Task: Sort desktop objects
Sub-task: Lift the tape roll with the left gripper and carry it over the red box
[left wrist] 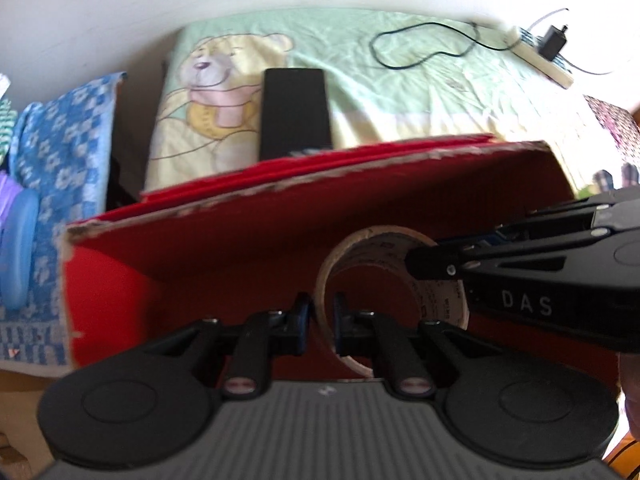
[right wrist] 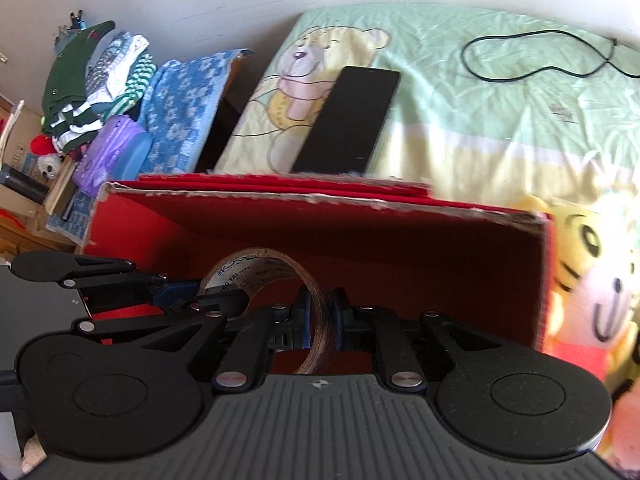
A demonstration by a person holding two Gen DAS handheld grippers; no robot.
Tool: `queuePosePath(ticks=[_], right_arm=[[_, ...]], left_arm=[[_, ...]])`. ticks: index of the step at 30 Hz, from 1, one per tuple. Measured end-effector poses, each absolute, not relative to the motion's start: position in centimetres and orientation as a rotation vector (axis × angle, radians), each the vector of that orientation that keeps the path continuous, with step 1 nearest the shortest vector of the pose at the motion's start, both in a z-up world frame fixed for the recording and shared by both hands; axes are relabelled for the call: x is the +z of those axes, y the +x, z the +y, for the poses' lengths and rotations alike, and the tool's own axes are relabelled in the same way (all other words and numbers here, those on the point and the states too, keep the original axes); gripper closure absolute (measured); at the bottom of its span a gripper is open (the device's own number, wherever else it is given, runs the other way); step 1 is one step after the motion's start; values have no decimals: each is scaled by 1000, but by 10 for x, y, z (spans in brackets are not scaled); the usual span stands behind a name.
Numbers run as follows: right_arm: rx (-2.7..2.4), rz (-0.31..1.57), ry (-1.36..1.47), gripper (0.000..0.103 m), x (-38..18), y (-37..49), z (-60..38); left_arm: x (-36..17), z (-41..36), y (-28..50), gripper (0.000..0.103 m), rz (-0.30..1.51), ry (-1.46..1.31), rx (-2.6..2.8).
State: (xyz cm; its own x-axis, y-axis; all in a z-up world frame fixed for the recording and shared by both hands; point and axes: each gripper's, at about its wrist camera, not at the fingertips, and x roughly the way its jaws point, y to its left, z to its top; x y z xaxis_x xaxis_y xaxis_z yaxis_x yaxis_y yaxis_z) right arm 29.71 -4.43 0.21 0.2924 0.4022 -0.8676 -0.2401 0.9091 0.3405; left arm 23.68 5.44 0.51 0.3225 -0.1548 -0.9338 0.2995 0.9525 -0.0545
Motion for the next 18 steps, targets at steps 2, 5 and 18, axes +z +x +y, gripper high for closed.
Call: queuePosePath(ticks=[2,5,18], right_arm=[[448,1196,153,91,1,300,-36],[459,1194,145,92,-2,304,-25],[447,1211,139,91,-18,313,-2]], left_arm=[[6,60,236,97,1205,145,-278],[6,66,236,97,1204,167,-248],[0,83,242,92,1219,169,-181]])
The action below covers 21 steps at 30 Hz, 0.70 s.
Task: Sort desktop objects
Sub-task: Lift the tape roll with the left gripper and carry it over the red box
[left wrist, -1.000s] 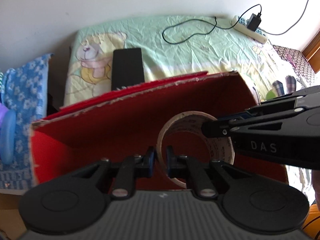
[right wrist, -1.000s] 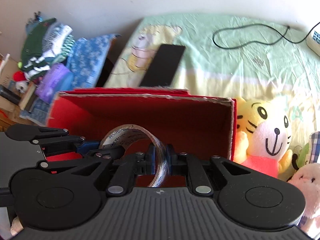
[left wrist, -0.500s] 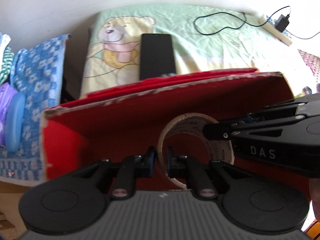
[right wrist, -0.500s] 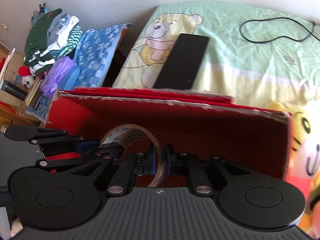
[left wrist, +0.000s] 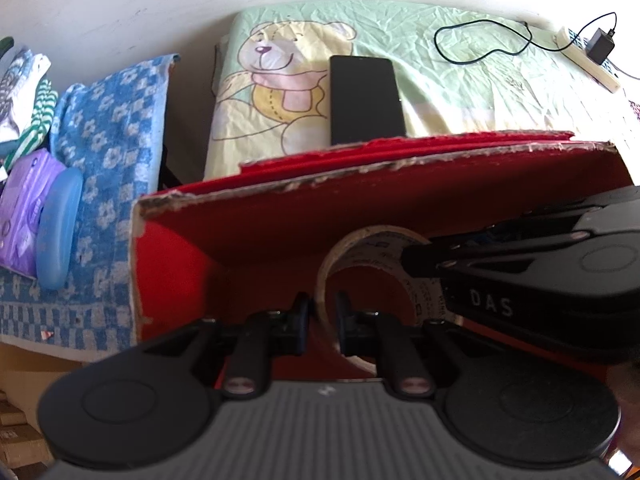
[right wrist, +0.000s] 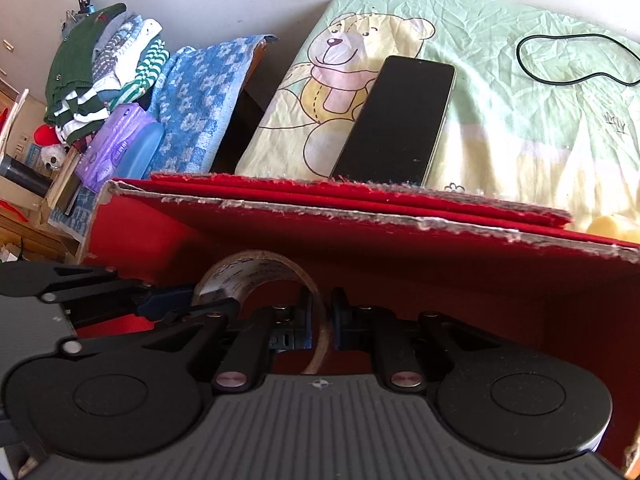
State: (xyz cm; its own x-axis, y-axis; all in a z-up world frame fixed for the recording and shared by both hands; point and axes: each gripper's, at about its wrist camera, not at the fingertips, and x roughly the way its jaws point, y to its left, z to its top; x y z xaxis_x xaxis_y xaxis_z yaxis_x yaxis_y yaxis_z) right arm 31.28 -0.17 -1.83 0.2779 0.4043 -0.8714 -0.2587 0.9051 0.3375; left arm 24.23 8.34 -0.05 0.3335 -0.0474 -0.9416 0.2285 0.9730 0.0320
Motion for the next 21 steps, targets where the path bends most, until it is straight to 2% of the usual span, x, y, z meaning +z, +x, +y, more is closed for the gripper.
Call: queuePosePath(ticks=[6,21], right_arm=[[424,1222,149,91,-27,314,1],[491,1294,289,88,-32,314,26]], left_arm=[[8,84,237,88,1177,188,-164],[10,96,223,88,1194,189,-133]])
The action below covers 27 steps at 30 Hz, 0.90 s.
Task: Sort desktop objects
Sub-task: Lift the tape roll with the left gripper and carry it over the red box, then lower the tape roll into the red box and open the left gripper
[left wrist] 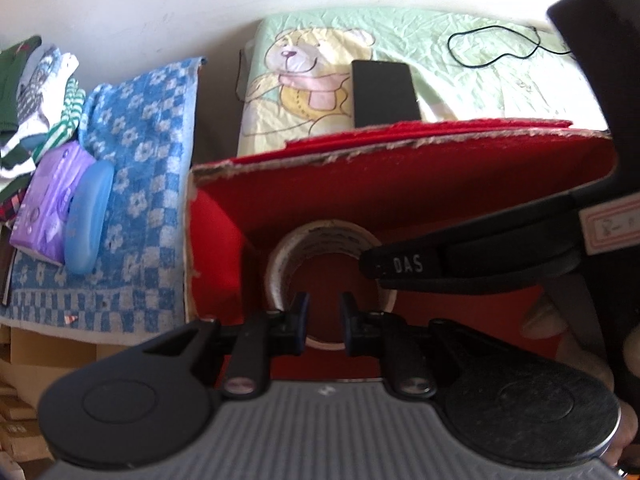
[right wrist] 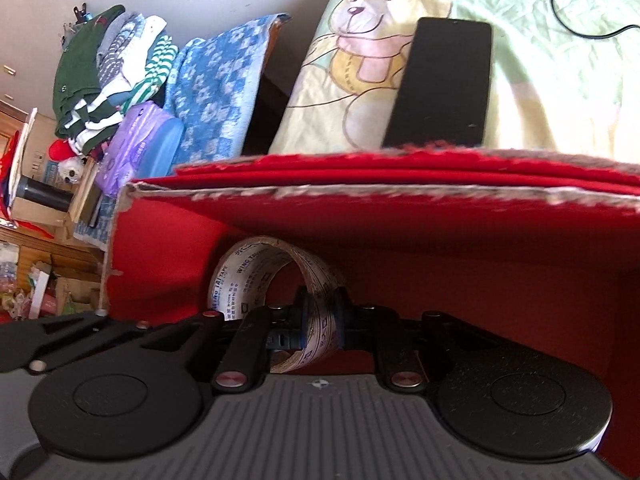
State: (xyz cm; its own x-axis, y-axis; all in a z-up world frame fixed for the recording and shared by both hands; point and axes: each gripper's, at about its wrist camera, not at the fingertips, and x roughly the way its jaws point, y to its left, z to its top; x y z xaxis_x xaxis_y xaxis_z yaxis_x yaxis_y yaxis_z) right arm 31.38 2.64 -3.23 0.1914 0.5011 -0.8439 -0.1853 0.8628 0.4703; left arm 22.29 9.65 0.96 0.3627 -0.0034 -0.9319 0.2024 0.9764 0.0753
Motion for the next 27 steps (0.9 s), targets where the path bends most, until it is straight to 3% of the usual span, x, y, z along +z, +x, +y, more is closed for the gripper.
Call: queuePosePath(ticks=[3,9,16,27], right_arm=[[526,1301,305,86,-33,313,34],[539,1299,345,72,-36,315,35],[552,1303,458,73,-33,315,15],[426,1304,377,75,-34,310,-8]], left_arm=[[5,99,223,88,1210,174,-132],[-1,97,221,88,1214,184,-123],[-10,92,220,88,1225,206,-105],[-23,84,221,87,1226,276,-45]])
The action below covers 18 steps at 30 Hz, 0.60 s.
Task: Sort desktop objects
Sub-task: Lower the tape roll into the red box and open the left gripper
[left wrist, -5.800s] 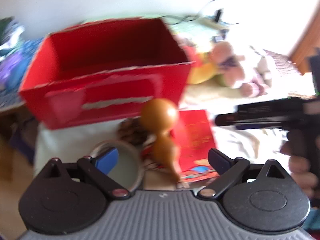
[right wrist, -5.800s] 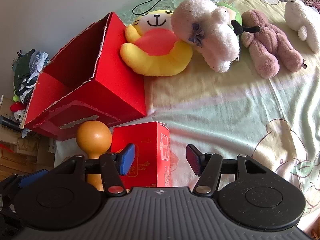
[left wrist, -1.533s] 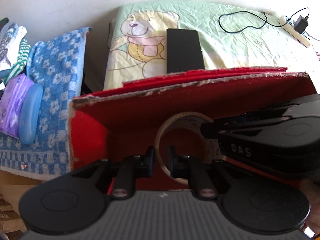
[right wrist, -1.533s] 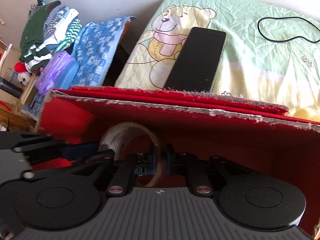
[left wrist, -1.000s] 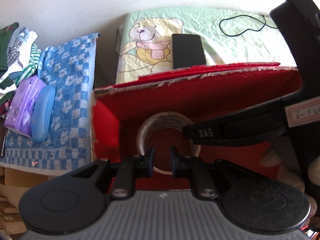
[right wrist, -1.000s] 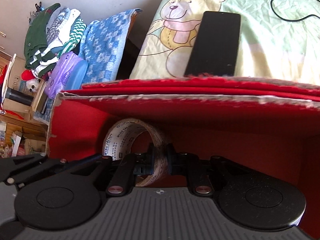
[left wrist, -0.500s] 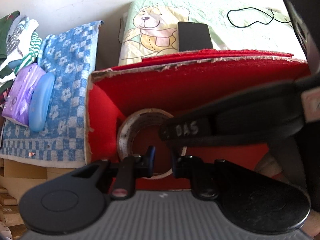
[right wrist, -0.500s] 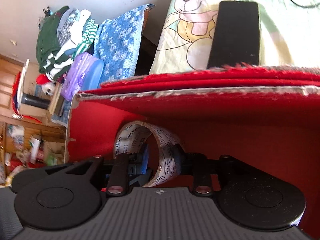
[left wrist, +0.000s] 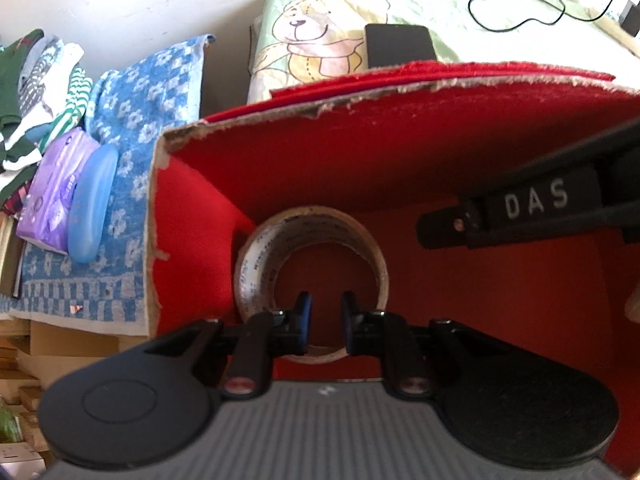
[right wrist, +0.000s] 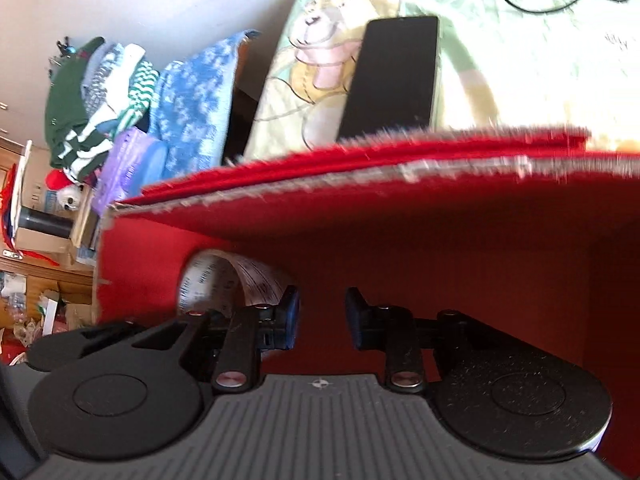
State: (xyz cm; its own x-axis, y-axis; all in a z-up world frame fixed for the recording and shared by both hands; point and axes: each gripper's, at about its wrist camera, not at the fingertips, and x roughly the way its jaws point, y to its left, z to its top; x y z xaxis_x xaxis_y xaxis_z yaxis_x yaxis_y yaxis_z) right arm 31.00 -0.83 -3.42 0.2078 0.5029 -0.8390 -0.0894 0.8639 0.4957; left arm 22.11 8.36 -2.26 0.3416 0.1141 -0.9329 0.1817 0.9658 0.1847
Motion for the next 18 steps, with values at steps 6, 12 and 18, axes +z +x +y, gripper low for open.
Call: queuePosePath(ticks=[6,12,18], right_arm=[[434,1272,363,75,-31,304,-10],[381,1207,302,75,-22,291,-17],[297,1151,230,74,-12,273,-32]], left_arm=[[-24,84,224,83,1226,291,-7],[-25,85,223,82,1217,286,6],[-25,83,222,82,1207,291,14]])
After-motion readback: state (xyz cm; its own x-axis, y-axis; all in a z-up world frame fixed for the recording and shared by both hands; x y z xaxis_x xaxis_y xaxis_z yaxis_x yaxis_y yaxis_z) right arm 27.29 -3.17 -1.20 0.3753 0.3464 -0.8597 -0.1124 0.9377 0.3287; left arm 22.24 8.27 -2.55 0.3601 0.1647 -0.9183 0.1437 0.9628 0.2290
